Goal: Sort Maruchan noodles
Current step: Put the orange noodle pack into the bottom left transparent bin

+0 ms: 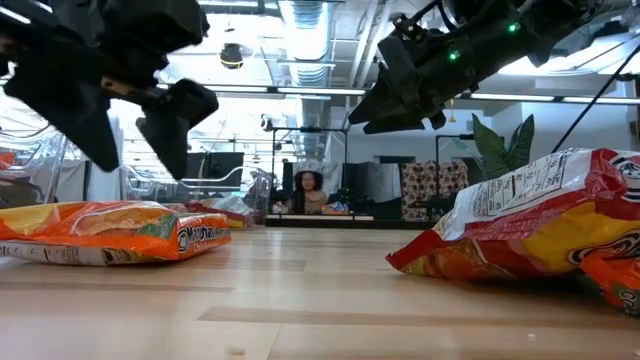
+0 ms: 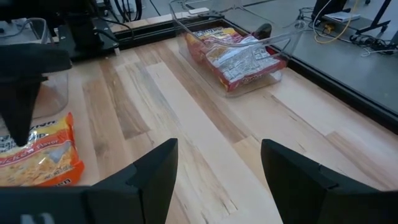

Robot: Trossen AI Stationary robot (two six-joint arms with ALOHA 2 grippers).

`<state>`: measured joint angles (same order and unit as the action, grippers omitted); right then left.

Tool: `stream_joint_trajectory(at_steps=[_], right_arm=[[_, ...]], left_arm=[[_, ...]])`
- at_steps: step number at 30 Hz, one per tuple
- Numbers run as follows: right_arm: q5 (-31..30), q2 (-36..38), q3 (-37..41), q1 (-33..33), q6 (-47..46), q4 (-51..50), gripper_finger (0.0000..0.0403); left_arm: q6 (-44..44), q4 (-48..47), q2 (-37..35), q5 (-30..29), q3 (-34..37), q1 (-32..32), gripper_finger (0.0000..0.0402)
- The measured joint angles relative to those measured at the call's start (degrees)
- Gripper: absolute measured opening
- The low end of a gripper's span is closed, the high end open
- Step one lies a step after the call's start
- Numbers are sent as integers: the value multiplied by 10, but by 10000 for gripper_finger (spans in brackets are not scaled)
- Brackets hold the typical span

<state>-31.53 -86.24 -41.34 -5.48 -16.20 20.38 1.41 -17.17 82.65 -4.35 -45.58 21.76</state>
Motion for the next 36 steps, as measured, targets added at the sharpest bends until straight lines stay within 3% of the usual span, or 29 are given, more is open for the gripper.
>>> stream_joint_trajectory(at_steps=[20, 29, 36], right_arm=[[0, 0, 0, 2, -2, 0, 255], [0, 0, 0, 8, -3, -1, 255], [0, 0, 0, 8, -3, -2, 255]], left_arm=[[-73, 11, 0, -5, 0, -2, 279], [-111, -4, 70, -6, -24, -7, 279], [-129, -23, 75, 7, -28, -15, 278]])
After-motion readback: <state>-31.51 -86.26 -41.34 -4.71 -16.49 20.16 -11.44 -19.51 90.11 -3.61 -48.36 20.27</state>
